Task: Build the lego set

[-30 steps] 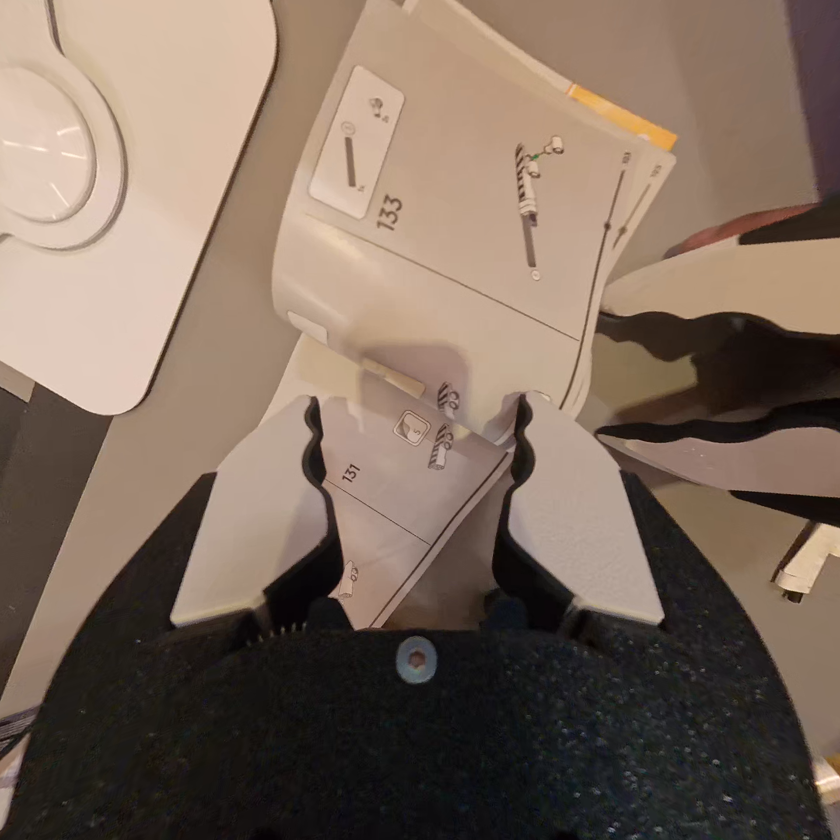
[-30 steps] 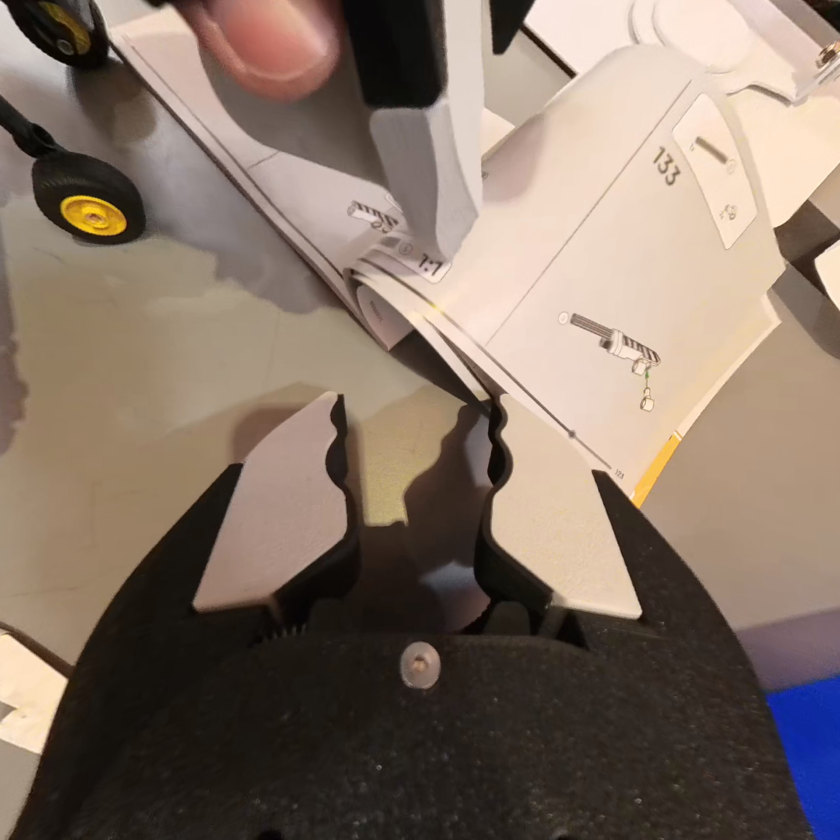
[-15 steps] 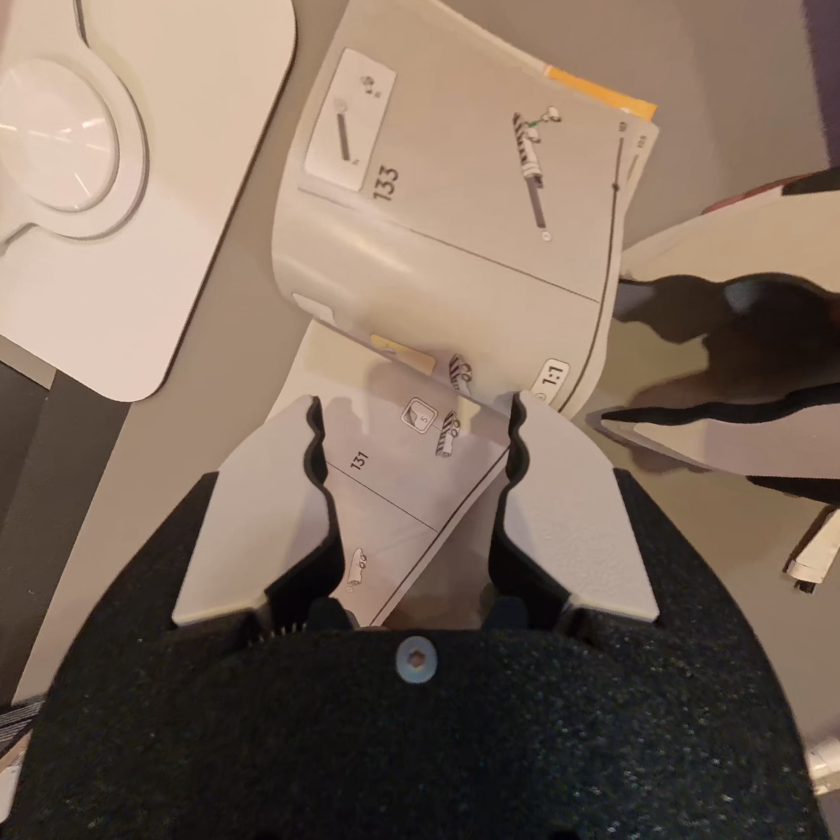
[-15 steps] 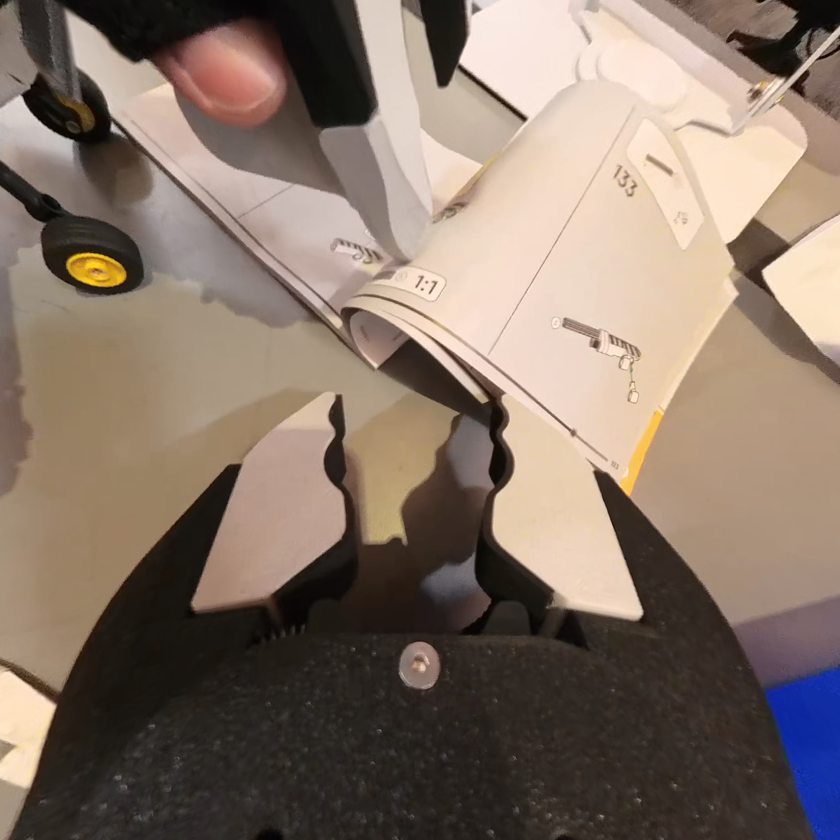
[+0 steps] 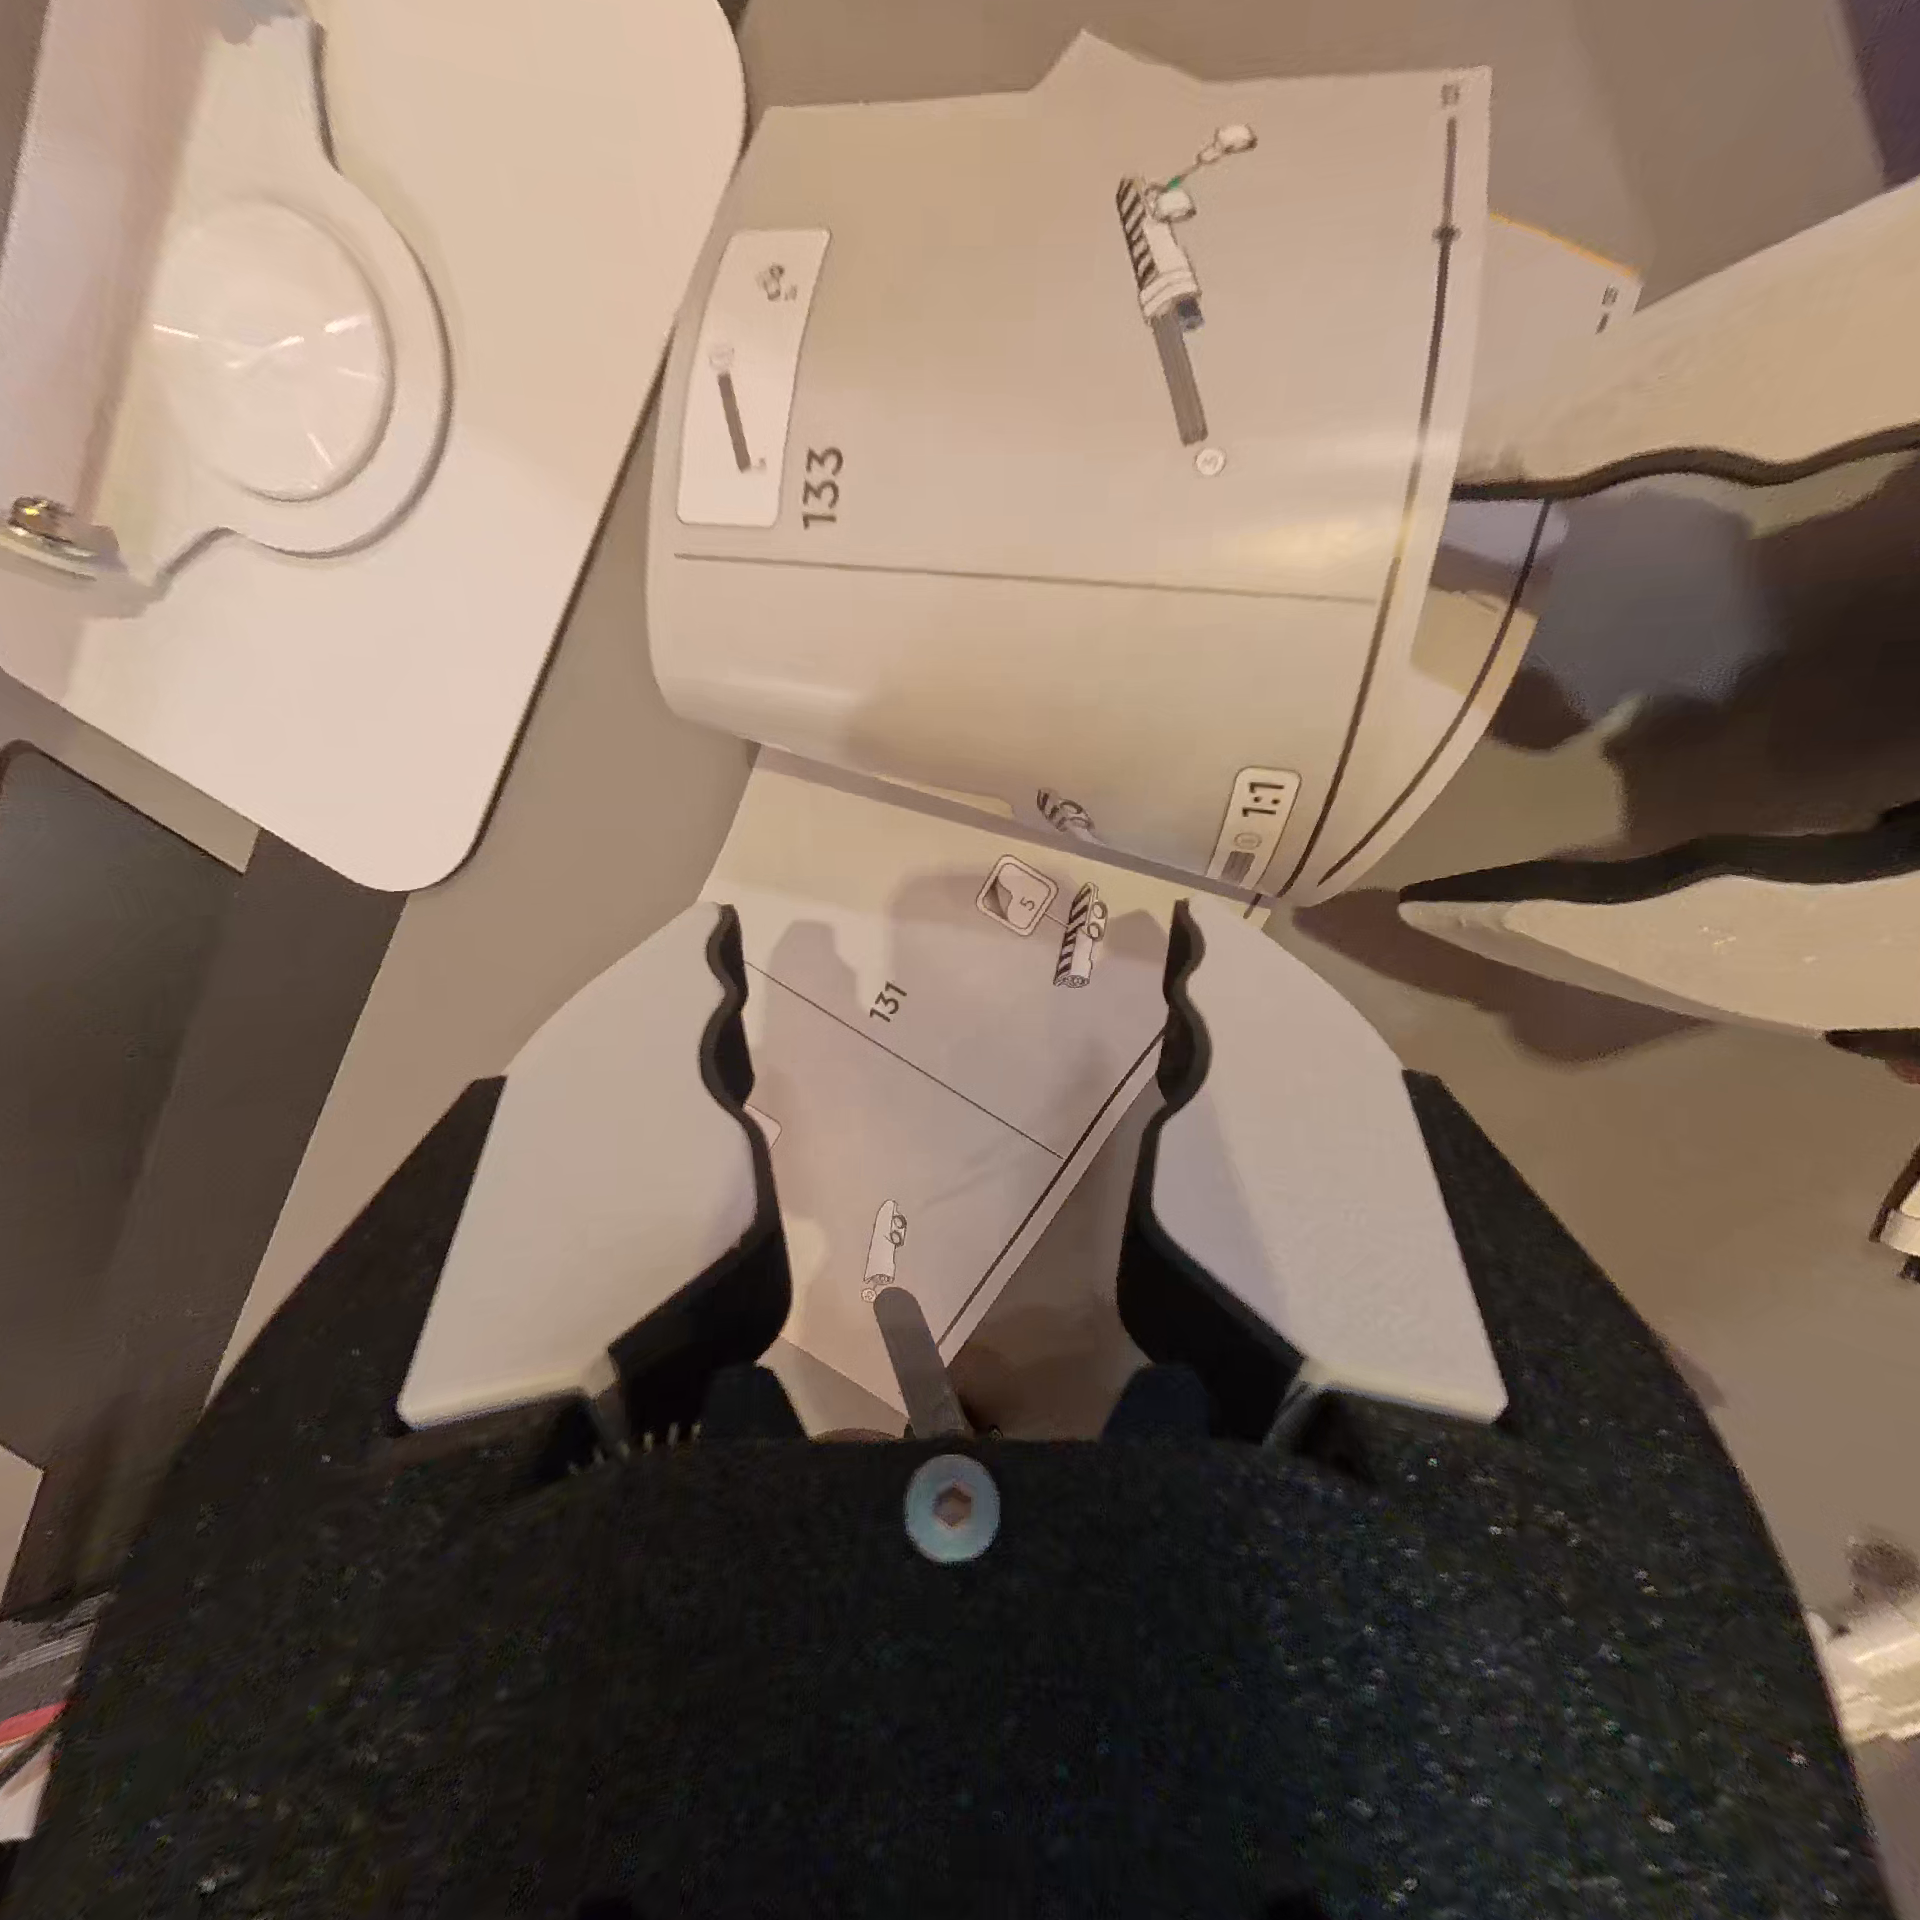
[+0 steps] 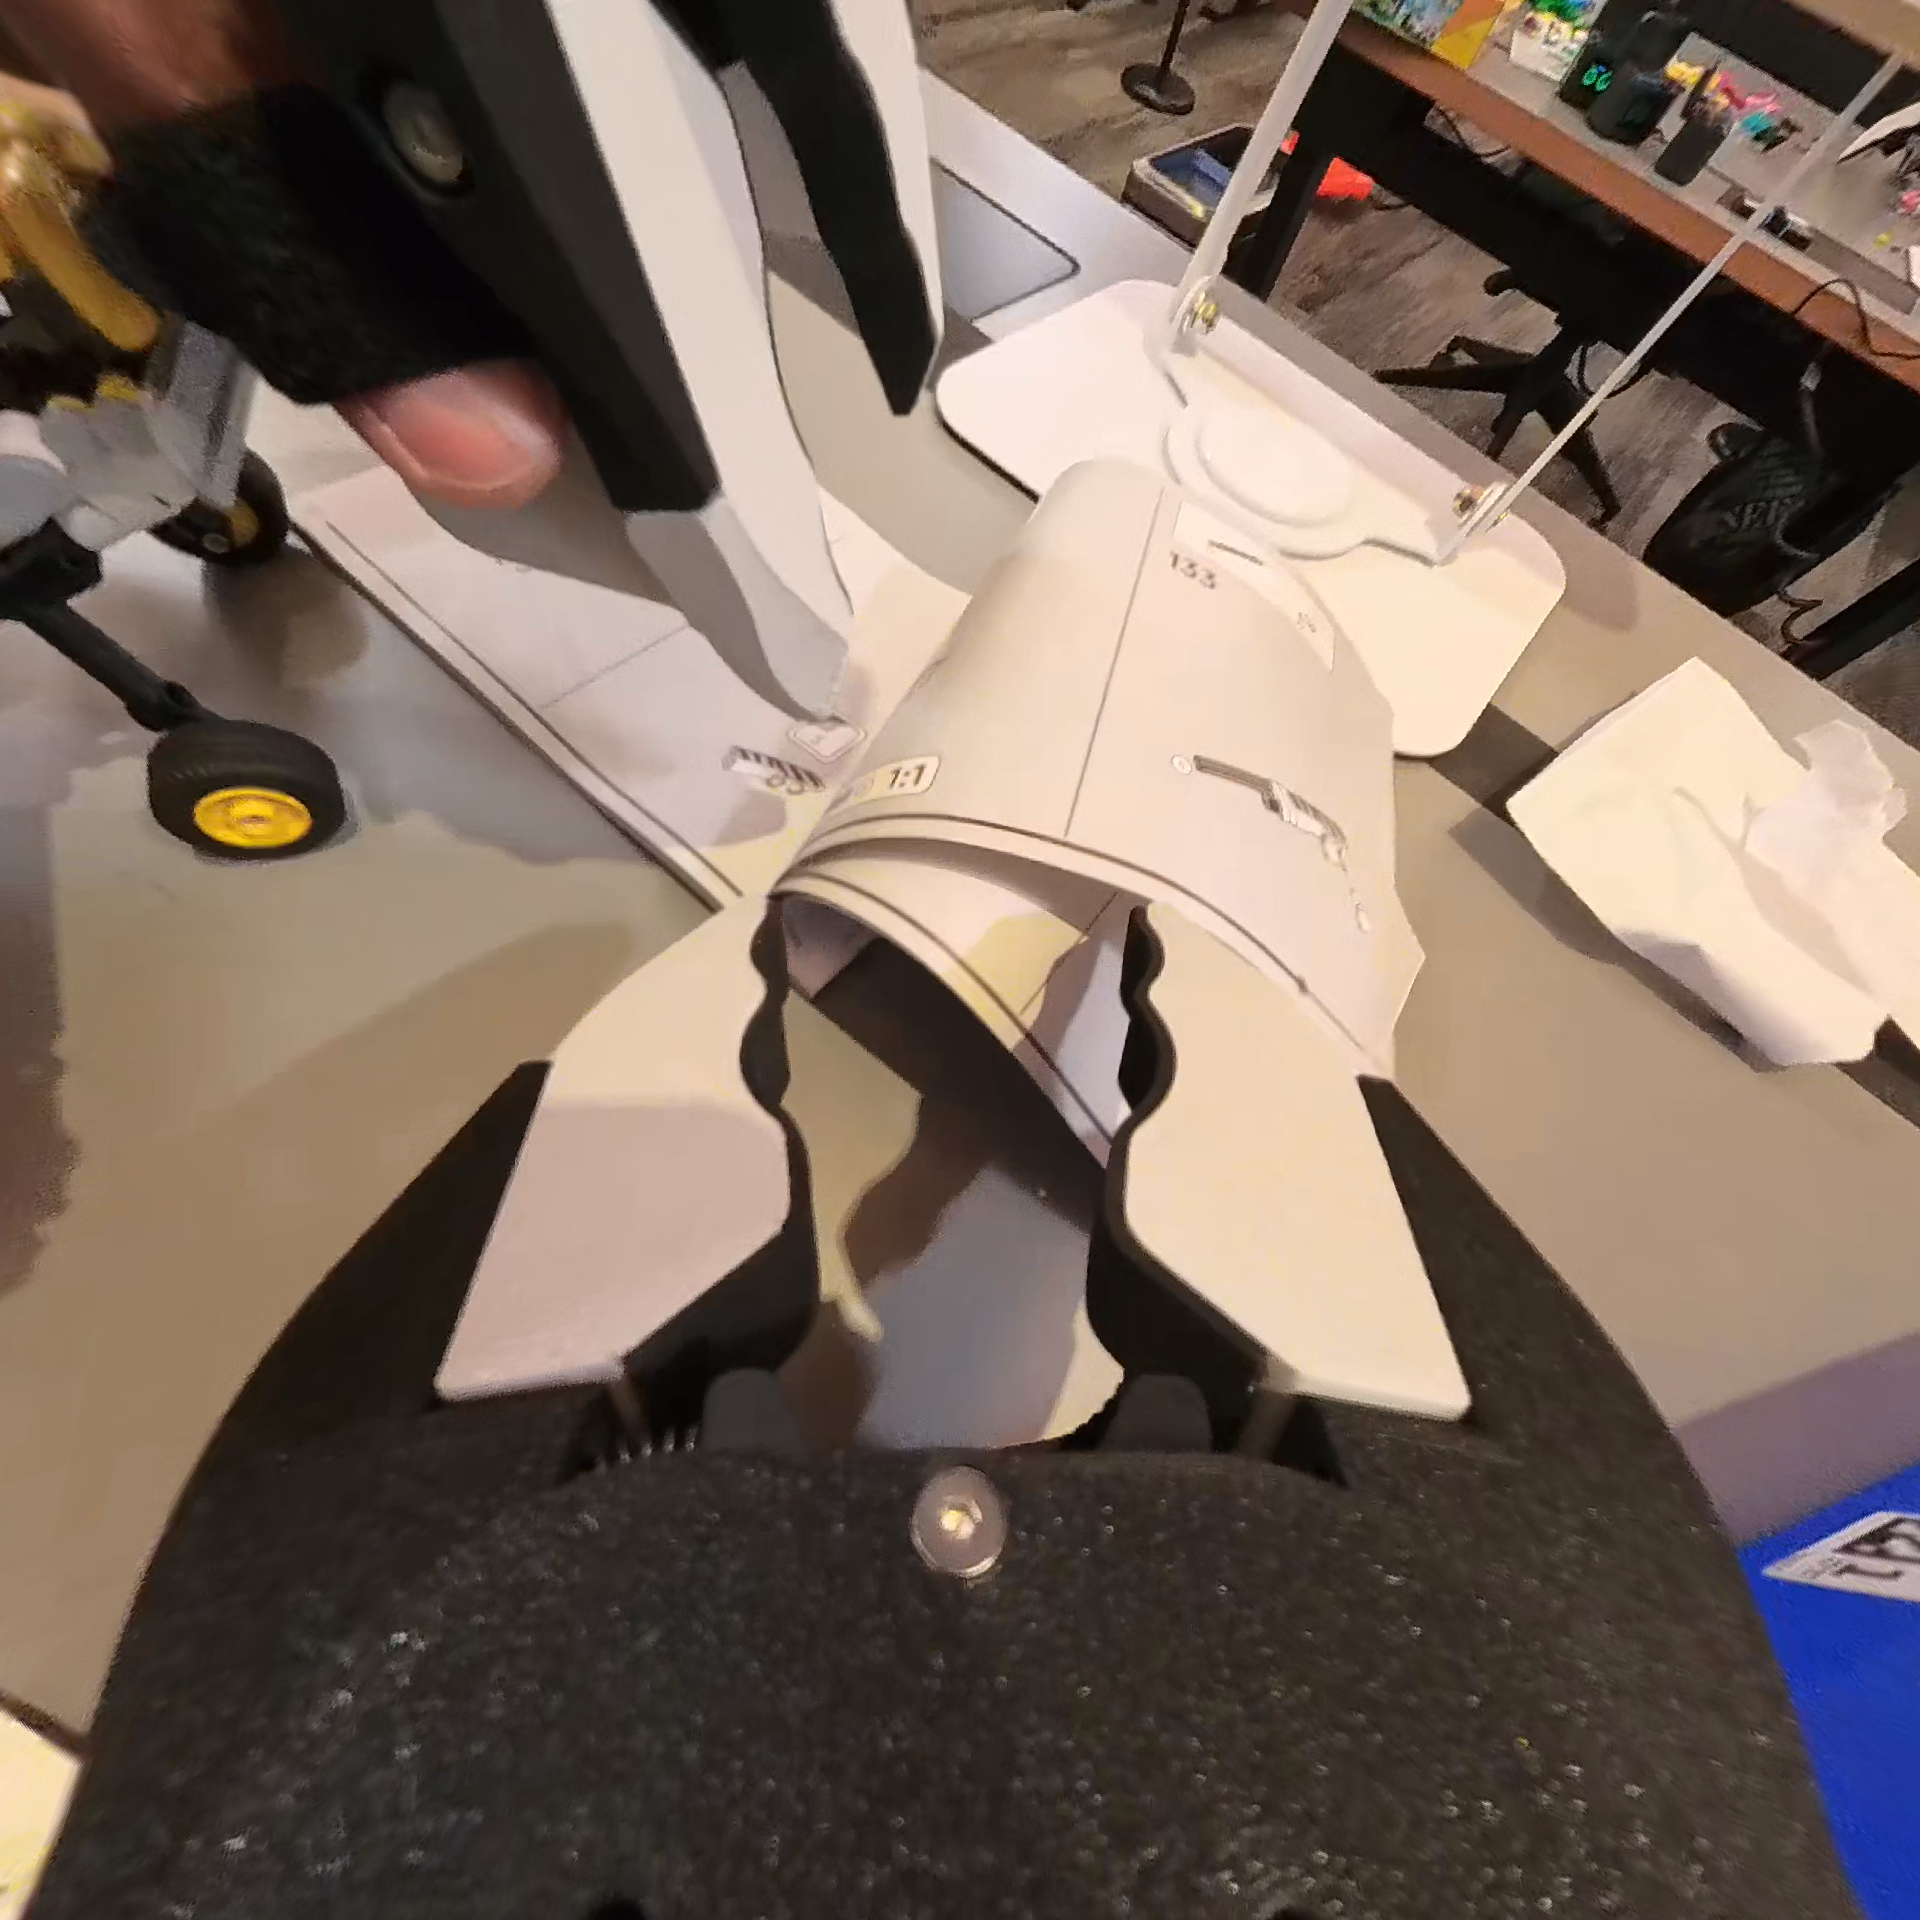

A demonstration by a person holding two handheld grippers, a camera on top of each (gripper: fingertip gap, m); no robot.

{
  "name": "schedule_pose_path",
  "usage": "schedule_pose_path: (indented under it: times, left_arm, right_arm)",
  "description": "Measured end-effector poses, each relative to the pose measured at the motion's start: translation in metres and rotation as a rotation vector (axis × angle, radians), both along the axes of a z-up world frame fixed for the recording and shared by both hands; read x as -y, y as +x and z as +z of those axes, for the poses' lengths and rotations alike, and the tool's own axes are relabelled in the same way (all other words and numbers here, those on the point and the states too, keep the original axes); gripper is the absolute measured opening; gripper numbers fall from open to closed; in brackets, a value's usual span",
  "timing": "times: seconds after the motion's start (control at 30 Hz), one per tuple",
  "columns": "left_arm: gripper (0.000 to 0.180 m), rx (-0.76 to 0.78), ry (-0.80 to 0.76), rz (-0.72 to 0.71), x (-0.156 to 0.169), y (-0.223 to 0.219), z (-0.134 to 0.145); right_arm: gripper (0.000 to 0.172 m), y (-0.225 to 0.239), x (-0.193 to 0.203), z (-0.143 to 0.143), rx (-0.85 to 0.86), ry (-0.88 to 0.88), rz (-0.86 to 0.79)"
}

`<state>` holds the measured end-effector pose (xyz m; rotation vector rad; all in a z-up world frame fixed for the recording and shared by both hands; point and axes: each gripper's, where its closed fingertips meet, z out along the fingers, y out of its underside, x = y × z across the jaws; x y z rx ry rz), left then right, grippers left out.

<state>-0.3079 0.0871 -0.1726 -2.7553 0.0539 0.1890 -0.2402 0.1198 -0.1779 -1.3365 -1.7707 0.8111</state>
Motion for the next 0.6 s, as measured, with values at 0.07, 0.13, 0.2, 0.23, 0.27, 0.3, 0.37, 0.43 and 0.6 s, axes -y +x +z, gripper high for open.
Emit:
schedule_pose_path:
  times: [0.07,0.13,0.2,0.23,0.27,0.3,0.37,0.43,0.6]
  left_arm:
    - [0.077,0.020,0.037,0.014,0.000,-0.002,0.007]
    - [0.077,0.036,0.066,0.030,0.002,-0.006,0.012]
    - [0.077,0.056,0.097,0.051,0.005,-0.010,0.018]
    - [0.077,0.067,0.117,0.072,0.007,-0.013,0.022]
    - [0.077,0.081,0.136,0.090,0.009,-0.016,0.025]
    - [0.076,0.097,0.150,0.100,0.011,-0.017,0.028]
    - [0.075,0.111,0.153,0.104,0.017,-0.020,0.032]
    - [0.074,0.103,0.136,0.094,0.024,-0.024,0.034]
    - [0.069,0.222,0.108,0.100,0.032,-0.023,0.035]
  right_arm:
    - [0.062,-0.005,0.004,0.005,-0.018,-0.023,0.010]
    - [0.062,-0.012,0.009,0.011,-0.037,-0.044,0.024]
    - [0.063,-0.020,0.016,0.017,-0.058,-0.059,0.044]
    - [0.063,-0.023,0.020,0.019,-0.066,-0.062,0.054]
    - [0.063,-0.027,0.024,0.020,-0.071,-0.061,0.065]
    - [0.063,-0.030,0.028,0.022,-0.079,-0.058,0.076]
    - [0.063,-0.035,0.038,0.026,-0.097,-0.052,0.098]
    - [0.063,-0.040,0.046,0.030,-0.113,-0.044,0.118]
    - [0.062,-0.049,0.067,0.033,-0.131,-0.047,0.189]
